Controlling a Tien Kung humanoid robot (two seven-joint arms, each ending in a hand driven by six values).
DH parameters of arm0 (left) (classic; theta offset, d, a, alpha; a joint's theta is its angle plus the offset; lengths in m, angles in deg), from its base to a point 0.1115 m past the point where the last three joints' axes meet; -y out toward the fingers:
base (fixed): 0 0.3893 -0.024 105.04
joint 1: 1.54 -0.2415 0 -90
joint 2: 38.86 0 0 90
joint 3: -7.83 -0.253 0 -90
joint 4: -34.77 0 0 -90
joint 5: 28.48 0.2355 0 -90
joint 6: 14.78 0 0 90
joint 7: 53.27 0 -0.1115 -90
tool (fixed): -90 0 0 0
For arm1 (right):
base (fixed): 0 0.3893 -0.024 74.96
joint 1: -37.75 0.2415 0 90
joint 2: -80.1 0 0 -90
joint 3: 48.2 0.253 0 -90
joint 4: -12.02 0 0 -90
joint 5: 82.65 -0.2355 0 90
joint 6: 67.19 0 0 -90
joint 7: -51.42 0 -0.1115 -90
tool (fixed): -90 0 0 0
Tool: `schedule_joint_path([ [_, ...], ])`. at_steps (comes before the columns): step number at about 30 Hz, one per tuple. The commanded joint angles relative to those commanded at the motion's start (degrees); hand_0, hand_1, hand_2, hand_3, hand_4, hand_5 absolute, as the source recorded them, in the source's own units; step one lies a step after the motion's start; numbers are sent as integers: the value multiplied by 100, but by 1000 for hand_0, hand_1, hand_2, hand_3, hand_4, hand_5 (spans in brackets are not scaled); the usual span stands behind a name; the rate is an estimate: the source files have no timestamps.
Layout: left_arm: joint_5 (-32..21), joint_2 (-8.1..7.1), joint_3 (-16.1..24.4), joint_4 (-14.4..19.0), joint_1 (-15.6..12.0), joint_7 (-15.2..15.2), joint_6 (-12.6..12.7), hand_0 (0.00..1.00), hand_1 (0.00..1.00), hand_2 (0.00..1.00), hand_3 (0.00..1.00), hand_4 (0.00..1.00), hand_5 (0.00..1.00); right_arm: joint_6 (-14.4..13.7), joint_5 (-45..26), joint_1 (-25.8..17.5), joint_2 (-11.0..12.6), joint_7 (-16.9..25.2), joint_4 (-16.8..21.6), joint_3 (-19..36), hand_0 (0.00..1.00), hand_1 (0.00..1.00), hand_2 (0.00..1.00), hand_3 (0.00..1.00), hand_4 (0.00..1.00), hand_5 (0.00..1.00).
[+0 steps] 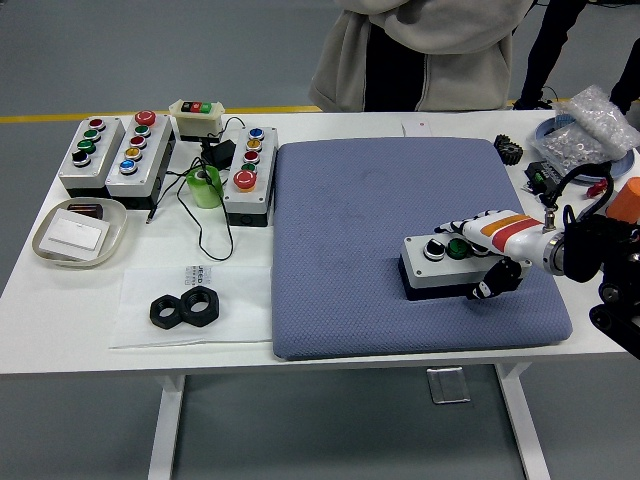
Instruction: Pick up the button,place it on the desk,press the button,press the button
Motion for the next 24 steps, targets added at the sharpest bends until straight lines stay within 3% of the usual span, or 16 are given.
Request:
schedule_joint_path([
  [12, -79, -2, -50, -2, 27, -19, -8, 701, 832, 893, 827, 641, 998, 8, -149, 2, 60, -39, 234, 220, 998, 899, 998, 998, 998, 206],
  [16, -86, -2, -59, -3, 29, -23, -12, 701, 832, 893, 827, 641, 998, 224, -305, -140, 159, -124, 475, 685, 998, 939, 998, 998, 998, 204],
  [24, -111, -10, -83, -5, 39, -35, -21, 702, 832, 893, 826, 641, 998, 310, -481, -438, 451, -368, 1044, 1596, 985, 907, 998, 998, 998, 201],
])
